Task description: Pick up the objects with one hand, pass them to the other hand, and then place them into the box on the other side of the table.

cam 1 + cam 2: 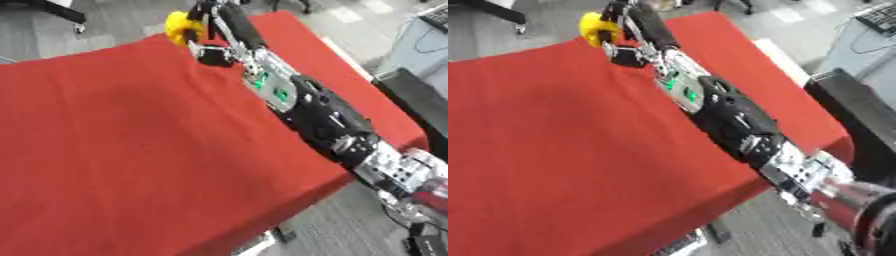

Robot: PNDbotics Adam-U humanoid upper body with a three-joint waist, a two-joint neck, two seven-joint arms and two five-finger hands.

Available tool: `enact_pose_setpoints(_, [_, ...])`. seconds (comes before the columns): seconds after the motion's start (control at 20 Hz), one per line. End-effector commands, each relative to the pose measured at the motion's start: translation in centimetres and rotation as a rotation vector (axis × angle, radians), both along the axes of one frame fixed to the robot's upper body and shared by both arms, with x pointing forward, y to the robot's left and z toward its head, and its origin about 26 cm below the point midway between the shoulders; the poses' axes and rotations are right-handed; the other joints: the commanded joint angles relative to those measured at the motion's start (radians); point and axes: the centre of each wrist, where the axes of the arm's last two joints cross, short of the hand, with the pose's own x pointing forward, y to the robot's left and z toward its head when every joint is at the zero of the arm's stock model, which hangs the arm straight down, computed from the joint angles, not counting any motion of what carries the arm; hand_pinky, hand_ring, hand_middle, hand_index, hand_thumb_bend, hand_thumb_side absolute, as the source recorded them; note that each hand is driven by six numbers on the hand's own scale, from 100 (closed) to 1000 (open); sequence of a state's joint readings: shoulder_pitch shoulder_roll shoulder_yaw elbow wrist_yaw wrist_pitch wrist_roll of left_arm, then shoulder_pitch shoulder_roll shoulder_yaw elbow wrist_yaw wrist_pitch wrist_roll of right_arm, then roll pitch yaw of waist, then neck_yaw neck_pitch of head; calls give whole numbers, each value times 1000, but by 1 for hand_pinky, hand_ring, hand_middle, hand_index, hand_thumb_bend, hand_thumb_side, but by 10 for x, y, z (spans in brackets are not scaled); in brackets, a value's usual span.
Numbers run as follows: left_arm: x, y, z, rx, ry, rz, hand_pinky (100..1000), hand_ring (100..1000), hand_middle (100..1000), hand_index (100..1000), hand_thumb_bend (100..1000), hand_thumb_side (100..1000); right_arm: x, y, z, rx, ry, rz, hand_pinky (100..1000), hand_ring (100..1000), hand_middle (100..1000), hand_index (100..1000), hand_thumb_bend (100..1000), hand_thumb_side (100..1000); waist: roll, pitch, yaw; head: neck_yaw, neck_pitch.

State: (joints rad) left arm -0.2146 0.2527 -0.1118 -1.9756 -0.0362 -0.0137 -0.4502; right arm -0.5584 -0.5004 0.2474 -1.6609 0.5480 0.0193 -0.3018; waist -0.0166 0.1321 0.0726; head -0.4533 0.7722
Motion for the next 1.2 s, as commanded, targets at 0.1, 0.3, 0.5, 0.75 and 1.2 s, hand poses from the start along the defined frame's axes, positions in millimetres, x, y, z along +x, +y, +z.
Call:
enact_pose_setpoints(0.1, [5,-8,2,58,-3,7,750,905,758,868,100,872,-48,55,29,68,-108,252,792,377,508,223,100,100,6,-24,-8,128,-2])
enact_pose_setpoints(0.3, [11,-18,1,84,-3,-10,758,921,781,881,100,878,-68,87,24,56,-93,398,790,366,507,221,100,100,8,-24,-15,220,-2])
enact_pose_setpoints(0.5, [16,-28,1,83,-8,-22,765,931,793,889,120,886,-75,108,10,50,-49,487,784,352,499,218,100,100,7,-23,-18,299,-2])
enact_pose_setpoints(0.75, [19,-40,2,66,-25,-54,771,939,803,896,155,874,-76,127,-7,82,6,555,778,340,493,216,100,100,5,-15,-20,363,-2])
enact_pose_setpoints(1.2, [16,-55,6,119,-123,-221,770,958,843,942,144,811,-73,139,-24,91,57,597,770,323,485,215,100,100,6,-3,-21,365,-2])
